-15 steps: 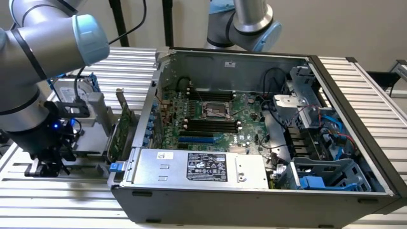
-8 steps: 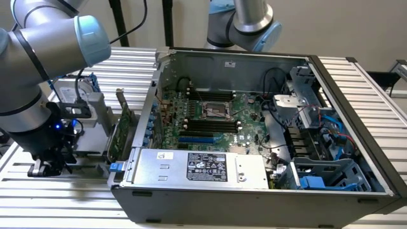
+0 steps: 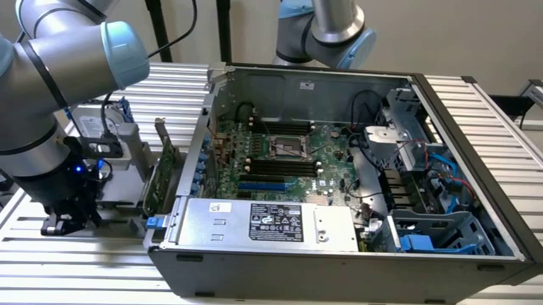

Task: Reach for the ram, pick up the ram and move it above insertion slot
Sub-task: 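Pick up the ram and move it above insertion slot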

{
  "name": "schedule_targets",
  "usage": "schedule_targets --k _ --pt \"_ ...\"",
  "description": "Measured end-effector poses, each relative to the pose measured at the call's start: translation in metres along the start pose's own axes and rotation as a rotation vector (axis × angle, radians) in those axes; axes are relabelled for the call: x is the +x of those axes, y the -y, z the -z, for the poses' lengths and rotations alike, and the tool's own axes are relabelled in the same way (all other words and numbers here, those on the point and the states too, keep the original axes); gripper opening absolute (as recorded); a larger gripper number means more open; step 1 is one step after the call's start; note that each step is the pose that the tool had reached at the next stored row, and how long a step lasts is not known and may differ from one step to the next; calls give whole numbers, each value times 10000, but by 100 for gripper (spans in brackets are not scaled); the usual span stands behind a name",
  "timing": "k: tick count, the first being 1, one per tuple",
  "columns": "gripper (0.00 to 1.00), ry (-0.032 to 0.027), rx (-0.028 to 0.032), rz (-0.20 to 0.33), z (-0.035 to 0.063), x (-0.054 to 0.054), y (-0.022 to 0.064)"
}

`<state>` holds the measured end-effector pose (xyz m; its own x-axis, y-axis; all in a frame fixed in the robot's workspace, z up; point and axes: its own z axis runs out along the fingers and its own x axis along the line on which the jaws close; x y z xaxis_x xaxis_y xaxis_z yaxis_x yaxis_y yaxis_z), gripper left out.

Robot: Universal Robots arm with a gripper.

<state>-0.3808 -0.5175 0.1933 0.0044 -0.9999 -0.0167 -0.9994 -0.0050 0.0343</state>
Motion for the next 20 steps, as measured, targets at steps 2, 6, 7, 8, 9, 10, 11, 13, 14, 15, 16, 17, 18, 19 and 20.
schedule_targets --k 2,6,7,8,9,10,11,13,14,15,16,17,18,19,20 --pt "16 -1 -1 1 0 0 0" --pt "14 -11 -1 0 0 0 1" --pt "14 -35 0 0 0 0 2" --pt "14 -65 -2 1 0 0 2" --pt "14 -92 -4 3 0 0 2" --pt "14 -112 -5 7 0 0 3" --pt "14 -128 -7 10 0 1 2" --pt "14 -130 -9 10 1 1 2" --pt "14 -130 -9 10 1 0 2" --pt "14 -130 -9 10 1 0 2" --pt "14 -129 -9 10 1 0 2" --pt "14 -129 -9 10 1 0 2" --pt "14 -130 -9 10 1 0 2" --pt "14 -129 -9 10 1 0 2" --pt "14 -129 -9 10 1 0 2"
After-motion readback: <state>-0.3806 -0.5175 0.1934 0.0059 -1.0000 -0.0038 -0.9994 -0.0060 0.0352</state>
